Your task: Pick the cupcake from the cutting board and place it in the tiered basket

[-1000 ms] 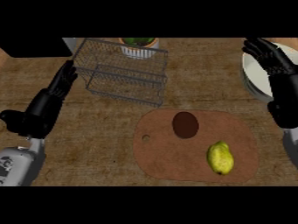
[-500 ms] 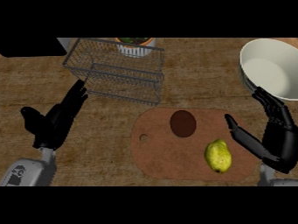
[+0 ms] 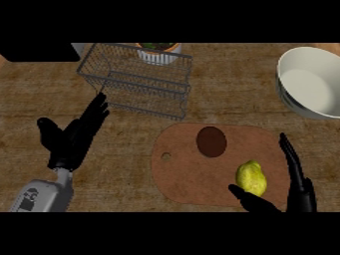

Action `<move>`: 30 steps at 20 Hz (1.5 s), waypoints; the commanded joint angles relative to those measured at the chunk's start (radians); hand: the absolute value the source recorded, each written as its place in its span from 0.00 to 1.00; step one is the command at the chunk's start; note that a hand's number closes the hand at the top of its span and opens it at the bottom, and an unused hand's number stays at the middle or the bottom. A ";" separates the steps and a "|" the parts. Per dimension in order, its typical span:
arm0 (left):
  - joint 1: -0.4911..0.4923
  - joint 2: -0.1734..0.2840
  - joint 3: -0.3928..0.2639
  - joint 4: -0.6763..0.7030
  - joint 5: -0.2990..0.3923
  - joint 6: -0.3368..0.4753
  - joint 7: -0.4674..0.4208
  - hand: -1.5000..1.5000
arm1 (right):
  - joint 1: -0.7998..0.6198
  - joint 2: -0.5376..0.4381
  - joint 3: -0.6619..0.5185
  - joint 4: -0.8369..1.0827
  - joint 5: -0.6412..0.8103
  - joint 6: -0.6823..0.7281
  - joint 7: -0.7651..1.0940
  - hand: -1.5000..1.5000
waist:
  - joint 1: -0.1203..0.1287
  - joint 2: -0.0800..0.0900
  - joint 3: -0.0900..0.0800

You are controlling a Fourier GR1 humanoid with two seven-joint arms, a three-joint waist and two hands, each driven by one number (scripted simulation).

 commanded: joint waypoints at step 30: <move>-0.018 -0.040 0.005 0.032 -0.029 -0.025 0.004 0.50 | -0.394 0.185 0.500 -0.030 1.056 0.459 1.773 0.00 | 0.028 0.005 0.003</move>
